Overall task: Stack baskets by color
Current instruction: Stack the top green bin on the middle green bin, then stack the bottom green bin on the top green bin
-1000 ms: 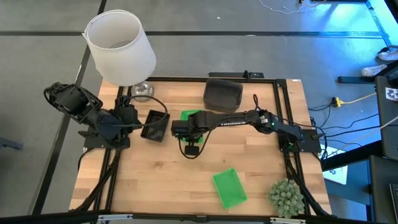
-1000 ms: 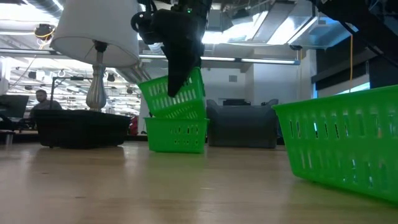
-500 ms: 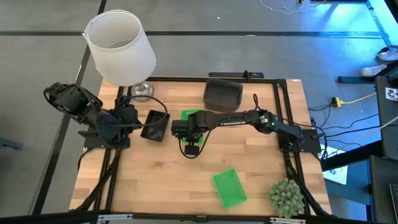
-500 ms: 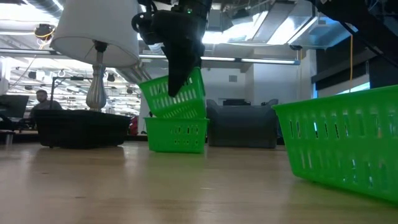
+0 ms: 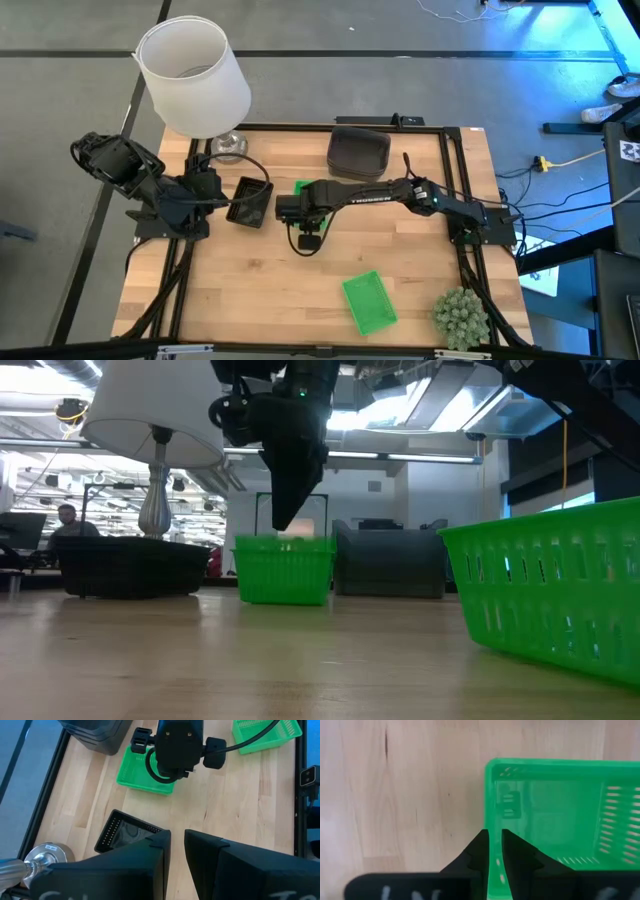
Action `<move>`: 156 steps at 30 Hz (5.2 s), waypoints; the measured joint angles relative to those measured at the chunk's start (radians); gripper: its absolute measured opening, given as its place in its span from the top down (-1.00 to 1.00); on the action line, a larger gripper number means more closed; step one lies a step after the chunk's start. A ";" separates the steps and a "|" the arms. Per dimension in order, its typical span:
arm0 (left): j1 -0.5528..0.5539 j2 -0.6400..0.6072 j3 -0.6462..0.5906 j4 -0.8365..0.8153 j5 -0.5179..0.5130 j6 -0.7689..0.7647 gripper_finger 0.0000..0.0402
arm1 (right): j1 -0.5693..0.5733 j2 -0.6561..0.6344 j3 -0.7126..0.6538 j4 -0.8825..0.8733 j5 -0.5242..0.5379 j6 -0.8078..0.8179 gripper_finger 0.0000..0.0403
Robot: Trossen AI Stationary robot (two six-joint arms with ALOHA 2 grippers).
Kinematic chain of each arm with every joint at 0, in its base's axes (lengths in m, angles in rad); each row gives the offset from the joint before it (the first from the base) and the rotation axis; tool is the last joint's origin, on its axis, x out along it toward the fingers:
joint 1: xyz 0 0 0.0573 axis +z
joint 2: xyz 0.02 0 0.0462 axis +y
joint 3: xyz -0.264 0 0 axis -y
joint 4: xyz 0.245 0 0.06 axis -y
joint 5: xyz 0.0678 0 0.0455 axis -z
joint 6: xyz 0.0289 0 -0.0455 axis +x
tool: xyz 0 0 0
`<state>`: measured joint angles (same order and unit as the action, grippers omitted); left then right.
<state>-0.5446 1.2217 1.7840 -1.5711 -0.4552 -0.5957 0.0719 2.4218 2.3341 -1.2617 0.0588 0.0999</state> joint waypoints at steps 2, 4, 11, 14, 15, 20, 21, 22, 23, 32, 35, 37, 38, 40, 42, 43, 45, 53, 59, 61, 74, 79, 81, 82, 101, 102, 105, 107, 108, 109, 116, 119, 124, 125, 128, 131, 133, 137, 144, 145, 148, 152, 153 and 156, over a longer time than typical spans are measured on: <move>0.000 0.000 0.000 0.000 0.000 0.000 0.77 | -0.001 0.000 0.000 0.000 0.000 -0.001 0.74; 0.000 0.000 0.000 0.000 0.000 0.000 0.77 | -0.004 0.000 0.000 -0.001 0.000 -0.001 0.74; 0.000 0.000 0.000 0.000 0.000 0.000 0.77 | -0.003 -0.020 0.016 -0.065 0.001 -0.031 0.74; 0.000 0.000 0.000 0.000 0.000 -0.001 0.77 | 0.002 -0.065 0.018 -0.064 0.001 -0.074 0.74; 0.000 0.000 0.000 0.000 0.000 -0.002 0.77 | 0.005 -0.080 0.019 -0.065 0.001 -0.083 0.74; 0.000 0.000 0.000 0.000 0.000 -0.002 0.77 | 0.029 -0.152 0.019 -0.091 -0.001 -0.137 0.74; 0.000 0.000 0.000 0.000 0.000 -0.002 0.77 | 0.032 -0.168 0.019 -0.096 -0.002 -0.141 0.74; 0.000 0.000 0.000 0.000 0.000 -0.002 0.77 | 0.033 -0.185 0.019 -0.106 -0.006 -0.151 0.74; 0.000 0.000 0.000 0.000 0.000 -0.002 0.77 | 0.032 -0.199 0.019 -0.121 -0.009 -0.157 0.74; -0.027 0.000 0.000 0.000 -0.001 0.003 0.77 | 0.031 -0.308 0.018 -0.223 -0.169 -0.269 0.74; -0.048 0.000 0.000 0.000 -0.006 0.002 0.77 | 0.031 -0.340 0.018 -0.222 -0.321 -0.322 0.74; -0.063 0.000 0.000 0.000 -0.024 -0.002 0.77 | 0.027 -0.363 0.018 -0.207 -0.426 -0.340 0.74; -0.070 0.000 0.000 0.000 -0.033 -0.005 0.77 | 0.023 -0.372 0.018 -0.208 -0.475 -0.343 0.74; -0.083 0.000 0.000 0.000 -0.043 -0.012 0.77 | 0.016 -0.391 0.017 -0.210 -0.550 -0.344 0.74; -0.095 0.000 0.000 0.000 -0.052 -0.027 0.77 | 0.013 -0.406 0.017 -0.212 -0.580 -0.346 0.74; -0.101 0.000 0.000 0.000 -0.055 -0.031 0.77 | 0.012 -0.414 0.016 -0.216 -0.580 -0.350 0.74; -0.113 0.000 0.000 0.000 -0.058 -0.039 0.77 | 0.013 -0.433 0.016 -0.223 -0.583 -0.368 0.74; -0.156 0.000 0.000 0.000 -0.087 -0.101 0.77 | 0.013 -0.474 0.016 -0.226 -0.645 -0.375 0.74; -0.179 0.000 0.000 0.000 -0.102 -0.113 0.77 | 0.014 -0.476 -0.029 -0.209 -0.764 -0.418 0.74; -0.186 0.000 0.000 0.000 -0.124 -0.113 0.77 | 0.011 -0.476 -0.072 -0.203 -0.790 -0.416 0.74; -0.192 0.000 0.000 0.000 -0.155 -0.121 0.77 | -0.005 -0.699 -0.550 0.075 -0.846 -0.250 0.74; -0.192 0.000 0.000 0.000 -0.163 -0.121 0.77 | -0.013 -0.886 -0.742 0.315 -0.778 -0.152 0.74; -0.192 0.000 0.000 0.000 -0.167 -0.121 0.77 | -0.010 -0.952 -0.822 0.394 -0.755 -0.112 0.74; -0.192 0.000 0.000 0.000 -0.172 -0.125 0.77 | -0.010 -0.982 -0.859 0.421 -0.744 -0.095 0.74; -0.191 0.000 0.000 0.000 -0.299 -0.168 0.77 | 0.003 -1.107 -1.172 0.467 -0.704 -0.159 0.74; -0.191 0.000 0.000 0.000 -0.300 -0.177 0.77 | 0.008 -1.107 -1.178 0.467 -0.704 -0.176 0.74; -0.191 0.000 0.000 0.000 -0.303 -0.193 0.77 | 0.023 -1.107 -1.194 0.472 -0.685 -0.218 0.74; -0.191 0.000 0.000 0.000 -0.303 -0.199 0.77 | 0.034 -1.107 -1.196 0.468 -0.650 -0.241 0.74; -0.191 0.000 0.000 0.000 -0.303 -0.203 0.77 | 0.039 -1.107 -1.196 0.468 -0.633 -0.248 0.74; -0.191 0.000 0.000 0.000 -0.303 -0.206 0.77 | 0.045 -1.107 -1.196 0.468 -0.620 -0.261 0.74; -0.191 0.000 0.000 0.000 -0.303 -0.210 0.77 | 0.081 -1.099 -1.196 0.468 -0.548 -0.316 0.74; -0.191 0.000 0.000 0.000 -0.303 -0.210 0.77 | 0.097 -1.091 -1.196 0.474 -0.518 -0.319 0.74; -0.191 0.000 0.000 0.000 -0.303 -0.209 0.77 | 0.122 -1.053 -1.196 0.482 -0.462 -0.316 0.74; -0.191 0.000 0.000 0.000 -0.303 -0.208 0.77 | 0.124 -1.043 -1.196 0.482 -0.453 -0.316 0.74; -0.191 0.000 0.000 0.000 -0.303 -0.206 0.77 | 0.132 -1.018 -1.196 0.491 -0.451 -0.316 0.76; -0.191 0.000 0.000 0.000 -0.303 -0.206 0.77 | 0.132 -1.005 -1.196 0.496 -0.451 -0.319 0.90; -0.191 0.000 0.000 0.000 -0.303 -0.206 0.77 | 0.132 -1.001 -1.196 0.496 -0.451 -0.316 0.97; -0.191 0.000 0.000 0.000 -0.303 -0.206 0.77 | 0.132 -1.001 -1.196 0.497 -0.451 -0.315 0.89; -0.191 0.000 0.000 0.000 -0.302 -0.206 0.77 | 0.132 -1.001 -1.196 0.504 -0.434 -0.244 0.72; -0.191 0.000 0.000 0.000 -0.303 -0.206 0.77 | 0.132 -1.001 -1.196 0.504 -0.418 -0.225 0.70; -0.191 0.000 0.000 0.000 -0.302 -0.206 0.77 | 0.132 -1.001 -1.196 0.505 -0.400 -0.202 0.61; -0.191 0.000 0.000 0.000 -0.302 -0.206 0.77 | 0.138 -0.985 -1.195 0.513 -0.399 -0.225 0.52; -0.191 0.000 0.000 0.000 -0.298 -0.206 0.77 | 0.143 -0.972 -1.195 0.512 -0.400 -0.237 0.50; -0.191 0.000 0.000 0.000 -0.287 -0.206 0.77 | 0.167 -0.915 -1.195 0.517 -0.397 -0.282 0.48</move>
<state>-0.7353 1.2217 1.7843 -1.5711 -0.7427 -0.8013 0.2394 1.5068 1.1389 -0.7446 -0.3383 -0.1817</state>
